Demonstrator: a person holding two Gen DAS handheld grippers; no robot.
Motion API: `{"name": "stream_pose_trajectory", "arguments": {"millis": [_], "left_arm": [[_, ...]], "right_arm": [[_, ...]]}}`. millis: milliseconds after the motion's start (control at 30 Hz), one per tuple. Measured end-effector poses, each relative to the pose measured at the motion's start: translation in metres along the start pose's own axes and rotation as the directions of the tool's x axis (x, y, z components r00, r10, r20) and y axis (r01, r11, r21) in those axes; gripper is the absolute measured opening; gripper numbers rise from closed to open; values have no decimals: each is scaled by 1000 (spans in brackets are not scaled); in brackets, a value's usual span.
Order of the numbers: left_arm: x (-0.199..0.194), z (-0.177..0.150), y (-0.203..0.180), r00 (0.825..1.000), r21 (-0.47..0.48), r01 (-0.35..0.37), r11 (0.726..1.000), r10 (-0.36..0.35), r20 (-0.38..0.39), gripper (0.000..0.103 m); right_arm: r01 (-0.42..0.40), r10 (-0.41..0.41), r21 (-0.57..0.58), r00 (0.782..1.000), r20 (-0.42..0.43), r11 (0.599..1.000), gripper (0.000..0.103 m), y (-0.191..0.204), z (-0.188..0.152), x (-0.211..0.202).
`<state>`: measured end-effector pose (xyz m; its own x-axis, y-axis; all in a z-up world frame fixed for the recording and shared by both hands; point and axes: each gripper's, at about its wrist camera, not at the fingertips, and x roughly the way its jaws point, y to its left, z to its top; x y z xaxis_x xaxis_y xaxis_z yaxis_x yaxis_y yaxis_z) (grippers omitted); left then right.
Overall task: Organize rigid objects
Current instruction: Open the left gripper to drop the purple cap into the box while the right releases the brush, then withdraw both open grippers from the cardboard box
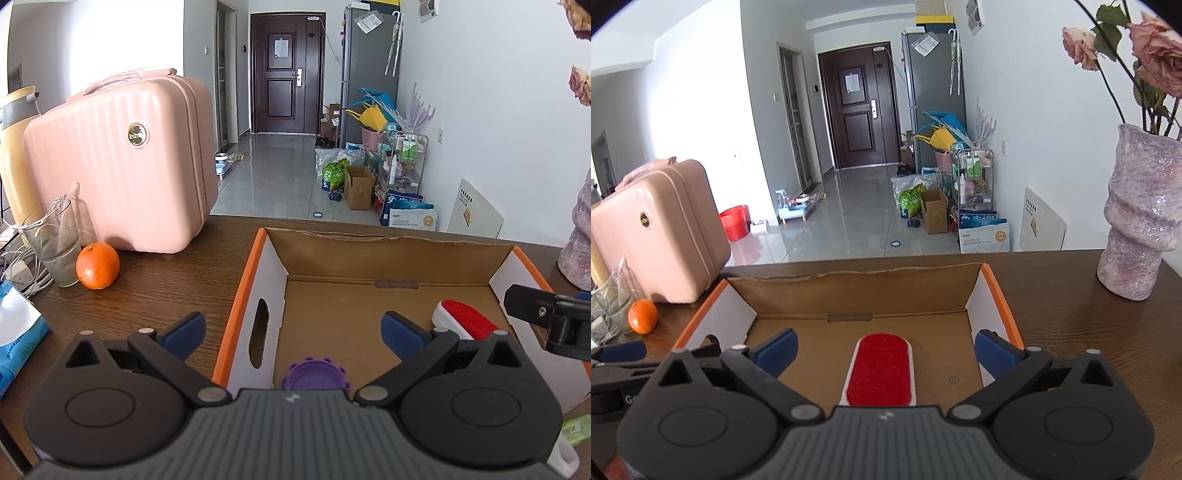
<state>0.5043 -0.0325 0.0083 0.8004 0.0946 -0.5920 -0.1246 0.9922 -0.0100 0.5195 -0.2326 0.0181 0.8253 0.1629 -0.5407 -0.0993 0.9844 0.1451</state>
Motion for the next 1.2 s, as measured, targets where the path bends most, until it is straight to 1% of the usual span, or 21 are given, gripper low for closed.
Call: {"name": "stream_pose_trajectory", "arguments": {"millis": [100, 233, 567, 1000, 1200], "left_arm": [[-8, 0, 3, 1000, -2, 5, 1000, -5, 13, 103], [-18, -3, 7, 1000, -4, 16, 1000, -16, 10, 103], [-53, -17, 19, 998, -11, 20, 1000, -20, 56, 103], [-108, -52, 42, 994, -11, 12, 1000, -11, 108, 103], [-139, -69, 49, 991, -2, 34, 999, -33, 130, 103]], "right_arm": [[0, 0, -8, 1000, 19, 1000, 103, 2, -2, -10], [-1, 2, -15, 999, 45, 1000, 103, 2, -4, -25], [-9, 15, -67, 996, 92, 998, 103, 8, -24, -67], [-8, 22, -101, 991, 133, 995, 103, 17, -58, -125], [-13, 31, -114, 988, 152, 993, 103, 24, -75, -155]]}}
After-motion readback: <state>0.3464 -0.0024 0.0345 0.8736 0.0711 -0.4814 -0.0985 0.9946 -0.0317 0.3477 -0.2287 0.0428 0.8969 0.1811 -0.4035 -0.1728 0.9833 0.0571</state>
